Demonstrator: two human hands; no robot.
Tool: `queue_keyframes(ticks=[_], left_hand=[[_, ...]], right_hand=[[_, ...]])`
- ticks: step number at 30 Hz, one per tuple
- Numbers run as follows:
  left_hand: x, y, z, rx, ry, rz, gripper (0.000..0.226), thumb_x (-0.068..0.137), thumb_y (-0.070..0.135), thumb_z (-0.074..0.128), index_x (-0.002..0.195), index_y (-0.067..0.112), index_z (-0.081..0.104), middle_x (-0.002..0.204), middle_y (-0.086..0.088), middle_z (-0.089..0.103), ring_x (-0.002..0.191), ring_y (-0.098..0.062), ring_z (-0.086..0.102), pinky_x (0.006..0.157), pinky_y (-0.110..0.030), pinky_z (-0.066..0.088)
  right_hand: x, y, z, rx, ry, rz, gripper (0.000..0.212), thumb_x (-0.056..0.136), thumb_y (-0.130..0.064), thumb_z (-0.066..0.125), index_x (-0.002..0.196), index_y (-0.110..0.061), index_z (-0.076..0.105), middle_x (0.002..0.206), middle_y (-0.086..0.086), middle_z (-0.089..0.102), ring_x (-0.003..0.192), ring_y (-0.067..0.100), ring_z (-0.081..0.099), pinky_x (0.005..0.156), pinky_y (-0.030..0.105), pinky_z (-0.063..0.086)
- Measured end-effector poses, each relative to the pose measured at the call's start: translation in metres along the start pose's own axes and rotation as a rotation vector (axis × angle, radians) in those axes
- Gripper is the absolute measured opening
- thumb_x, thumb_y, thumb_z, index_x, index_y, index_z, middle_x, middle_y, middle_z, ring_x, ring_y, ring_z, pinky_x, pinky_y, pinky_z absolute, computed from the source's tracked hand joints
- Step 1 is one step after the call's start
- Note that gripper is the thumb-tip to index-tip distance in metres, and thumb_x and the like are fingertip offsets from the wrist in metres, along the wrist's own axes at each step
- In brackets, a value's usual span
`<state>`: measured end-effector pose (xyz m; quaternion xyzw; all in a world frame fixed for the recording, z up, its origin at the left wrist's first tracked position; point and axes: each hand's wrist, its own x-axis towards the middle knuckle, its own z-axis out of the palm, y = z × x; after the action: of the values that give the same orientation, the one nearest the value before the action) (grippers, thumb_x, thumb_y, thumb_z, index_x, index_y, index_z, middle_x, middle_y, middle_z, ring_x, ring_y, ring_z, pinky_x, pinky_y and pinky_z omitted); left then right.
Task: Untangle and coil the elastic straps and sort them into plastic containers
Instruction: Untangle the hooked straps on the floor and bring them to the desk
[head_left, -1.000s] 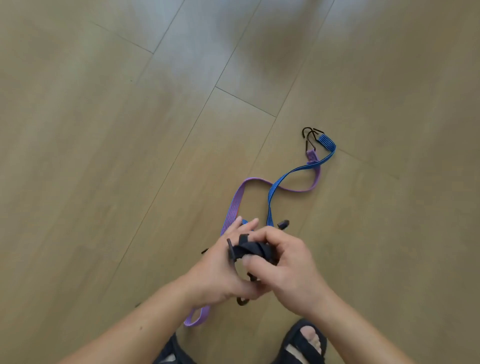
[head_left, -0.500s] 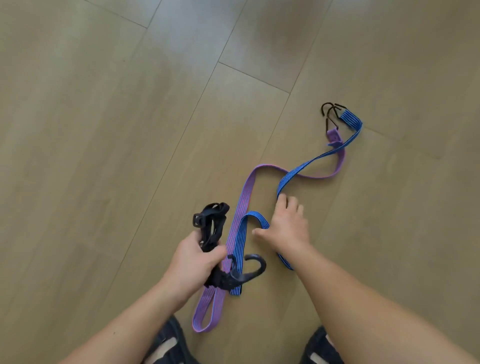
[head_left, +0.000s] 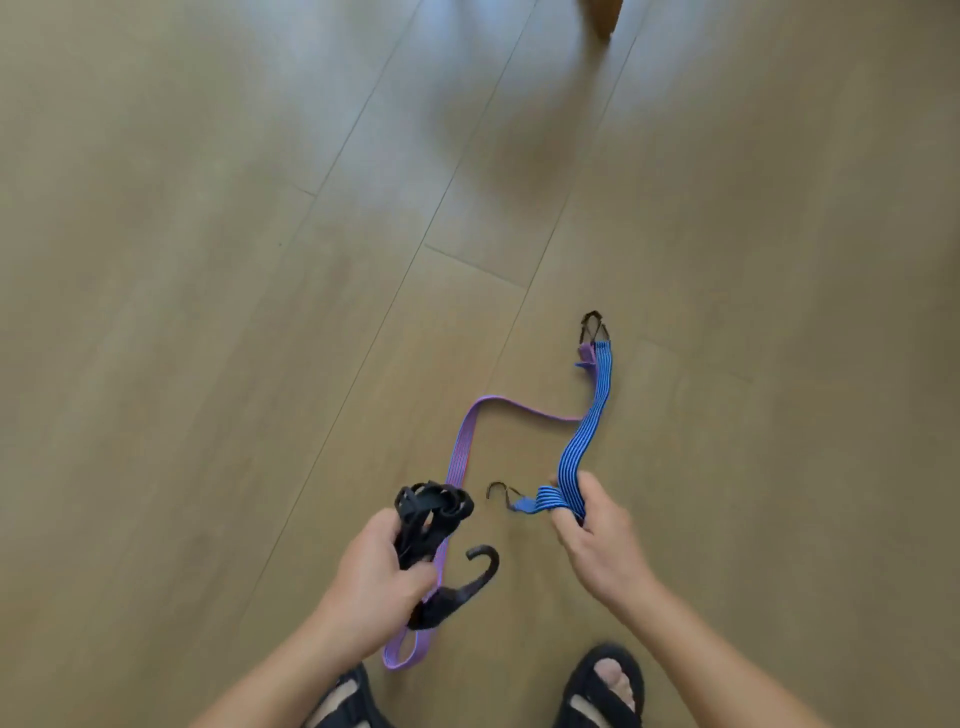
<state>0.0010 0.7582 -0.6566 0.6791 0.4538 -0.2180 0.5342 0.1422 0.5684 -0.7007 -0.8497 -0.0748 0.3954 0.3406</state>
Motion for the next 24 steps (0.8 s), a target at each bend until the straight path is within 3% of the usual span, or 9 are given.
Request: queue_keyframes(ticks=[2, 4, 8, 11, 14, 18, 20, 22, 24], left_hand=[[-0.029, 0.038, -0.007, -0.078, -0.053, 0.036, 0.03, 0.073, 0.0, 0.056, 0.094, 0.021, 0.062, 0.076, 0.002, 0.065, 0.068, -0.014, 0.06, 0.061, -0.017, 0.048], [-0.058, 0.077, -0.012, -0.142, -0.075, 0.08, 0.035, 0.066, 0.009, 0.054, 0.094, 0.027, 0.065, 0.083, 0.0, 0.07, 0.077, -0.019, 0.066, 0.07, -0.028, 0.053], [-0.115, 0.153, -0.017, -0.255, -0.087, 0.211, 0.029, 0.066, 0.012, 0.054, 0.087, 0.024, 0.069, 0.074, 0.004, 0.064, 0.069, -0.016, 0.058, 0.064, -0.031, 0.047], [-0.159, 0.203, -0.027, -0.26, -0.165, 0.337, 0.039, 0.074, -0.001, 0.055, 0.085, 0.034, 0.069, 0.067, 0.016, 0.064, 0.063, -0.005, 0.058, 0.061, -0.018, 0.047], [-0.205, 0.246, -0.043, -0.226, -0.358, 0.37, 0.039, 0.076, -0.001, 0.062, 0.105, 0.025, 0.067, 0.08, 0.003, 0.069, 0.074, -0.011, 0.065, 0.069, -0.029, 0.056], [-0.276, 0.291, -0.061, -0.076, -0.637, 0.36, 0.027, 0.076, 0.002, 0.062, 0.075, 0.029, 0.068, 0.064, 0.008, 0.051, 0.059, -0.01, 0.048, 0.057, -0.024, 0.042], [-0.31, 0.307, -0.066, -0.034, -0.652, 0.33, 0.017, 0.075, 0.009, 0.066, 0.091, 0.014, 0.07, 0.07, 0.002, 0.053, 0.064, -0.013, 0.05, 0.062, -0.027, 0.044], [-0.336, 0.317, -0.072, -0.003, -0.692, 0.332, 0.042, 0.074, 0.017, 0.071, 0.108, -0.005, 0.062, 0.086, -0.009, 0.058, 0.078, -0.021, 0.055, 0.072, -0.037, 0.046], [-0.366, 0.329, -0.076, -0.015, -0.776, 0.354, 0.039, 0.077, 0.023, 0.075, 0.111, 0.006, 0.066, 0.094, 0.001, 0.066, 0.088, -0.014, 0.063, 0.08, -0.03, 0.052]], right_hand=[[-0.028, -0.029, -0.034, -0.039, 0.012, -0.1, 0.005, 0.091, -0.024, 0.056, 0.088, -0.022, 0.054, 0.07, 0.006, 0.055, 0.059, 0.017, 0.043, 0.058, 0.035, 0.036], [-0.054, -0.062, -0.066, -0.066, 0.017, -0.181, 0.008, 0.09, -0.031, 0.056, 0.087, -0.023, 0.056, 0.068, 0.004, 0.055, 0.061, 0.019, 0.047, 0.059, 0.038, 0.04], [-0.111, -0.132, -0.126, -0.045, 0.042, -0.27, 0.026, 0.082, -0.044, 0.047, 0.079, -0.02, 0.055, 0.064, 0.004, 0.054, 0.059, 0.022, 0.047, 0.057, 0.037, 0.043], [-0.161, -0.181, -0.166, 0.023, -0.045, -0.333, 0.026, 0.079, -0.037, 0.048, 0.077, -0.013, 0.057, 0.067, 0.008, 0.055, 0.063, 0.03, 0.049, 0.061, 0.049, 0.053], [-0.214, -0.226, -0.202, 0.161, -0.109, -0.457, 0.015, 0.085, -0.024, 0.054, 0.075, -0.014, 0.059, 0.066, 0.002, 0.054, 0.059, 0.022, 0.046, 0.052, 0.036, 0.042], [-0.278, -0.275, -0.259, 0.365, -0.057, -0.482, 0.025, 0.081, -0.024, 0.054, 0.086, -0.003, 0.067, 0.069, 0.006, 0.06, 0.059, 0.018, 0.053, 0.051, 0.029, 0.045], [-0.308, -0.293, -0.284, 0.388, -0.031, -0.505, 0.024, 0.079, -0.022, 0.053, 0.082, -0.002, 0.066, 0.062, -0.004, 0.06, 0.054, 0.004, 0.052, 0.05, 0.019, 0.041], [-0.334, -0.306, -0.306, 0.389, 0.009, -0.498, 0.015, 0.079, -0.017, 0.053, 0.078, -0.007, 0.065, 0.058, -0.009, 0.059, 0.05, 0.003, 0.051, 0.048, 0.019, 0.04], [-0.358, -0.318, -0.323, 0.394, 0.068, -0.465, 0.014, 0.083, -0.009, 0.054, 0.075, -0.015, 0.064, 0.057, -0.008, 0.057, 0.05, 0.008, 0.049, 0.048, 0.025, 0.04]])
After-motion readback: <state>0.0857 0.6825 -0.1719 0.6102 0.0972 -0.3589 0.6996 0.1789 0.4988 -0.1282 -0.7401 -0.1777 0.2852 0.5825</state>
